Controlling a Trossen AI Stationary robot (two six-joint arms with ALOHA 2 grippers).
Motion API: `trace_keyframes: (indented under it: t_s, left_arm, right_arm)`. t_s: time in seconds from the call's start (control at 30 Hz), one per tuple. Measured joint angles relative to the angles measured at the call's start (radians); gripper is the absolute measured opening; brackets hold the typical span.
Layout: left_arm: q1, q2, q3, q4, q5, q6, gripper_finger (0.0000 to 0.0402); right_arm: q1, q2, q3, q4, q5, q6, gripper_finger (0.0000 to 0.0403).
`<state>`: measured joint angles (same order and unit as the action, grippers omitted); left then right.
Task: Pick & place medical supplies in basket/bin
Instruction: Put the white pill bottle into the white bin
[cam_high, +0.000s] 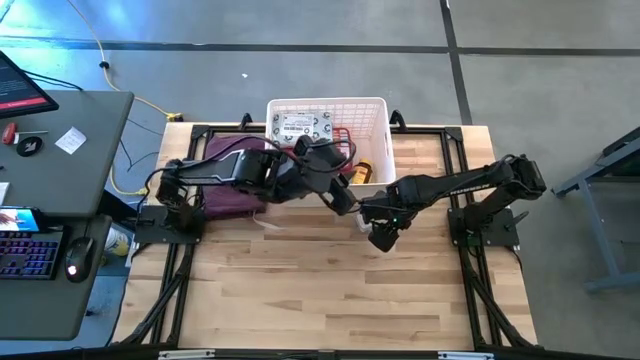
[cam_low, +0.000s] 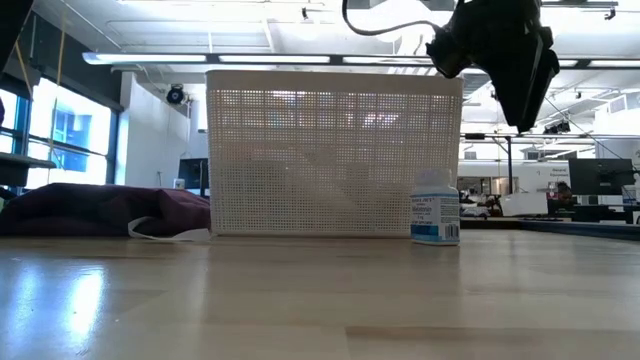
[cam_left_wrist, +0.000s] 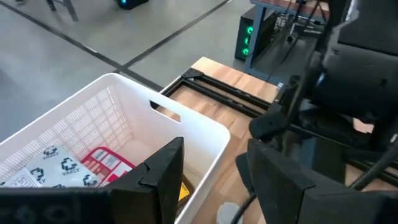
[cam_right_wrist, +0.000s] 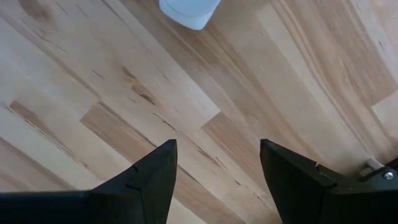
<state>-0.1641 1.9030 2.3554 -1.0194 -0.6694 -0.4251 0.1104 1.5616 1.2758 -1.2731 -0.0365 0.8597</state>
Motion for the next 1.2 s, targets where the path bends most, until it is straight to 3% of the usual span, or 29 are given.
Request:
trace_keyframes:
  t_s: [0.27, 0.43, 0.7, 1.0, 1.2]
  left_arm:
    - [0.007, 0.000, 0.000, 0.027, 0.009, -0.009, 0.0209]
    - [0.007, 0.000, -0.001, 0.167, 0.009, 0.000, 0.0209]
    - [0.007, -0.008, -0.001, 0.266, 0.182, -0.010, 0.0209]
    - [0.008, -0.015, -0.001, 0.324, 0.086, 0.031, 0.0209]
    - [0.008, -0.080, -0.001, 0.312, 0.143, 0.061, 0.0209]
  right_arm:
    - [-0.006, 0.000, 0.000, -0.001, -0.082, -0.004, 0.0220]
    - [0.036, -0.005, 0.000, -0.035, -0.102, 0.056, 0.0220]
    - [0.180, -0.084, 0.000, -0.035, -0.040, 0.261, 0.0220]
    - [0.261, -0.133, 0.000, 0.041, 0.081, 0.373, 0.0220]
    - [0.305, -0.133, 0.000, 0.130, 0.188, 0.390, 0.0220]
